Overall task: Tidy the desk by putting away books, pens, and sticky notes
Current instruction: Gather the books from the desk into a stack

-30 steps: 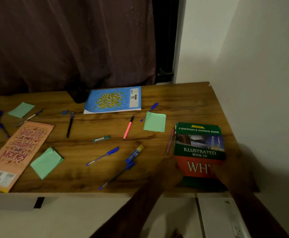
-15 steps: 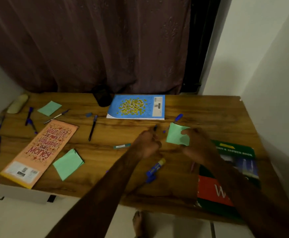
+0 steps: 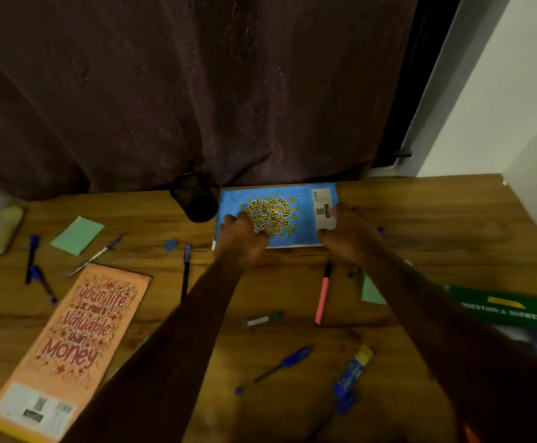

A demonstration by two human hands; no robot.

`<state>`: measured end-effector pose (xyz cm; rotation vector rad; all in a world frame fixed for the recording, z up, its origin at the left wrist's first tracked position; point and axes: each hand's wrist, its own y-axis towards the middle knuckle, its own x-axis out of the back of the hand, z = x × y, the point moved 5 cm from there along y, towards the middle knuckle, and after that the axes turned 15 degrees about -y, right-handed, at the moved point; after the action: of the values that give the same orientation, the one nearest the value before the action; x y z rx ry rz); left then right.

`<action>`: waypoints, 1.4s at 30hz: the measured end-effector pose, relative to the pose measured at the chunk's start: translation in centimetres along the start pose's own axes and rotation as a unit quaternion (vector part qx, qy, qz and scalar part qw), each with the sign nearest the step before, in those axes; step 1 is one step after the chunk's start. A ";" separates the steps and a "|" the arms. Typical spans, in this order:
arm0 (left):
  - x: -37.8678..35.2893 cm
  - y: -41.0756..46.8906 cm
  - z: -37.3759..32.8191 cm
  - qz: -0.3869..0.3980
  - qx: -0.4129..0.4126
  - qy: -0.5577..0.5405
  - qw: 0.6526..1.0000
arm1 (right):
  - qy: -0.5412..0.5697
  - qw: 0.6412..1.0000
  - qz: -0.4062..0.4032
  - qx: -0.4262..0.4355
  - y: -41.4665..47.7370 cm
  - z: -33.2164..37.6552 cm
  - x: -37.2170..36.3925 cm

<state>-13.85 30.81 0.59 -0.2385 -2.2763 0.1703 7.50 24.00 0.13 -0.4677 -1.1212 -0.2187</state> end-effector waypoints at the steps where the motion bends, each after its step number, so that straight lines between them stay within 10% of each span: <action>1: 0.5 0.6 0.3 -0.010 0.001 0.021 1.000 | -0.003 1.000 -0.001 -0.016 0.6 0.0 -0.2; 13: -0.9 6.4 6.0 0.027 0.048 0.181 0.982 | 0.045 0.987 -0.006 -0.153 4.3 -0.6 -4.4; 27: 0.8 7.7 6.2 0.007 0.155 -0.143 0.977 | 0.395 0.878 0.081 -0.258 4.6 -0.7 -4.8; 42: 2.7 3.3 2.8 -0.026 0.013 -0.353 0.935 | 0.593 0.795 0.111 -0.062 -5.3 -3.3 0.9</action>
<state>-17.29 34.50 0.10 -0.1088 -2.9884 0.2939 8.45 17.81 1.06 -0.4508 0.1954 -0.3120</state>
